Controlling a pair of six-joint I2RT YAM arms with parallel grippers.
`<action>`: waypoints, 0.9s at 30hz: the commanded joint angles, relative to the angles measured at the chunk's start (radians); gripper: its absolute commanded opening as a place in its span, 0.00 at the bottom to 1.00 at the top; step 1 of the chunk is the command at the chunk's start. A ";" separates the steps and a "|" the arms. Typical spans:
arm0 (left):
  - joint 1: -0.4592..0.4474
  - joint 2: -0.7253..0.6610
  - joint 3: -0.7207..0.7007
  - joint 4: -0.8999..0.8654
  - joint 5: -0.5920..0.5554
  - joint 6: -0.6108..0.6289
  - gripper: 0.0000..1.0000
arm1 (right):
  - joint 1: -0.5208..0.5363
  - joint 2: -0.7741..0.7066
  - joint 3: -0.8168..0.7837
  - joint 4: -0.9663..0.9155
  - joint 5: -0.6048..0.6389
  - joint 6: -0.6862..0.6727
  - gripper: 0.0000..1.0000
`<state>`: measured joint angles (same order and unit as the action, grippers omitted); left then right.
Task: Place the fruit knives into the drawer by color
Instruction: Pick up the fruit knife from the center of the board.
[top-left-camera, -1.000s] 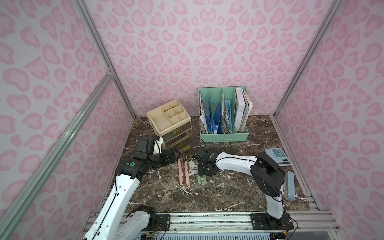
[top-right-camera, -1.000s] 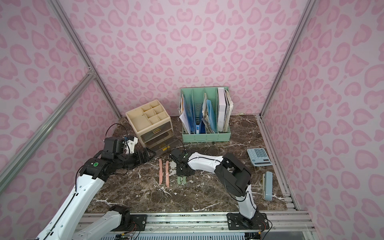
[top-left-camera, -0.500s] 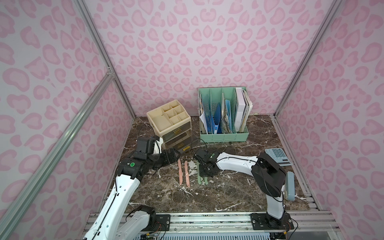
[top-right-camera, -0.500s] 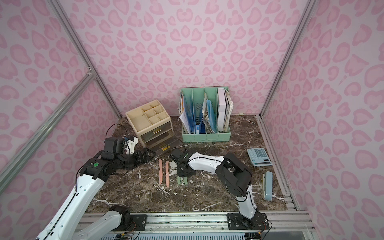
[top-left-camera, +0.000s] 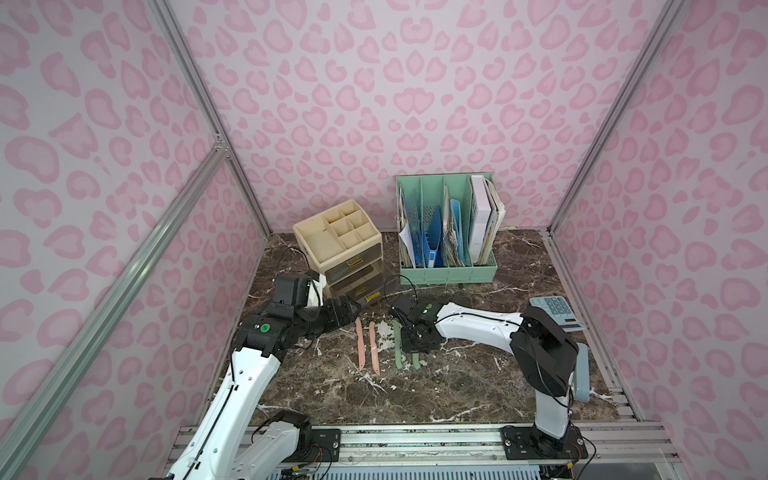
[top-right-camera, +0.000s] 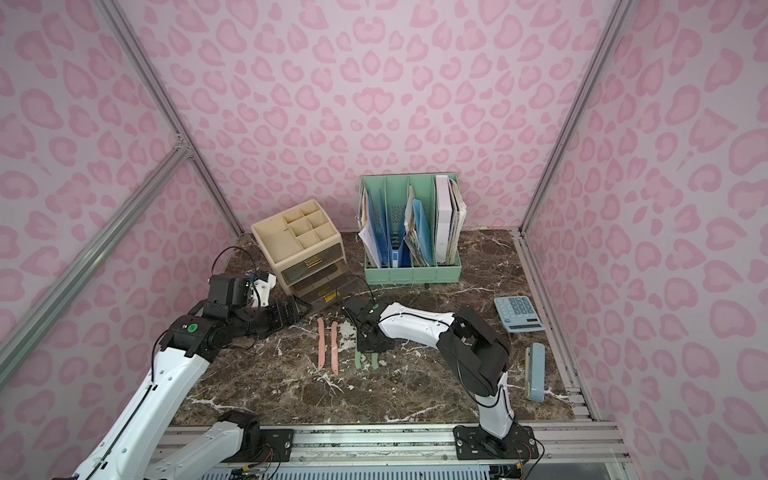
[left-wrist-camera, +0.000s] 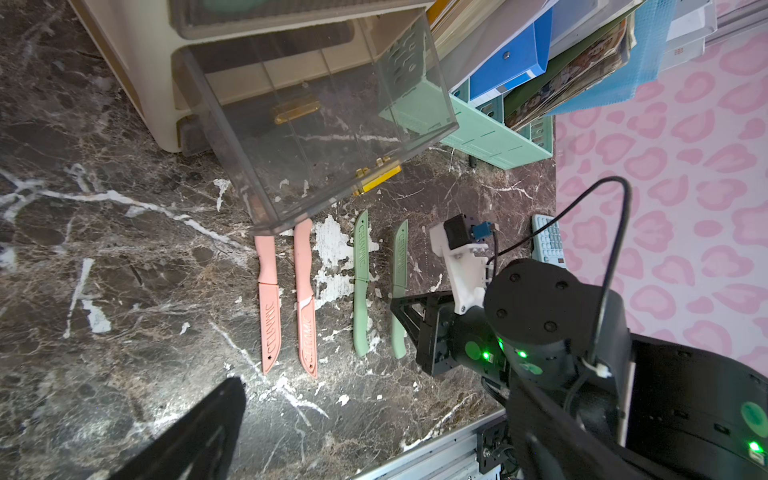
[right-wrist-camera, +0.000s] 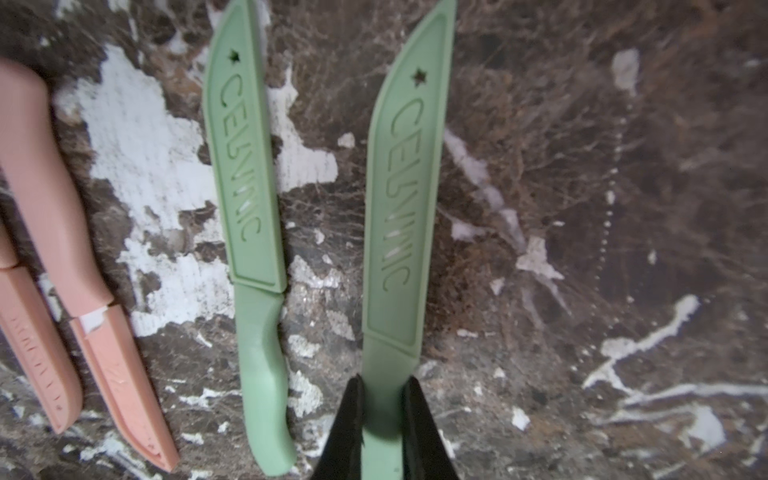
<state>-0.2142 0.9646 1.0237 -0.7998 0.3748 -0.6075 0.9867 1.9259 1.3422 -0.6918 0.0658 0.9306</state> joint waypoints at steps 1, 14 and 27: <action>0.001 0.007 0.013 0.011 -0.010 -0.002 0.99 | -0.001 -0.017 0.002 -0.018 0.003 0.005 0.00; 0.001 0.054 0.075 0.019 -0.025 0.005 0.99 | -0.005 -0.070 0.050 -0.021 -0.018 0.013 0.00; 0.000 0.072 0.092 0.022 -0.033 0.008 0.99 | -0.016 -0.080 0.070 -0.025 -0.027 0.007 0.00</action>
<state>-0.2142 1.0344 1.1061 -0.7906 0.3523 -0.6064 0.9695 1.8545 1.3979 -0.7055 0.0395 0.9382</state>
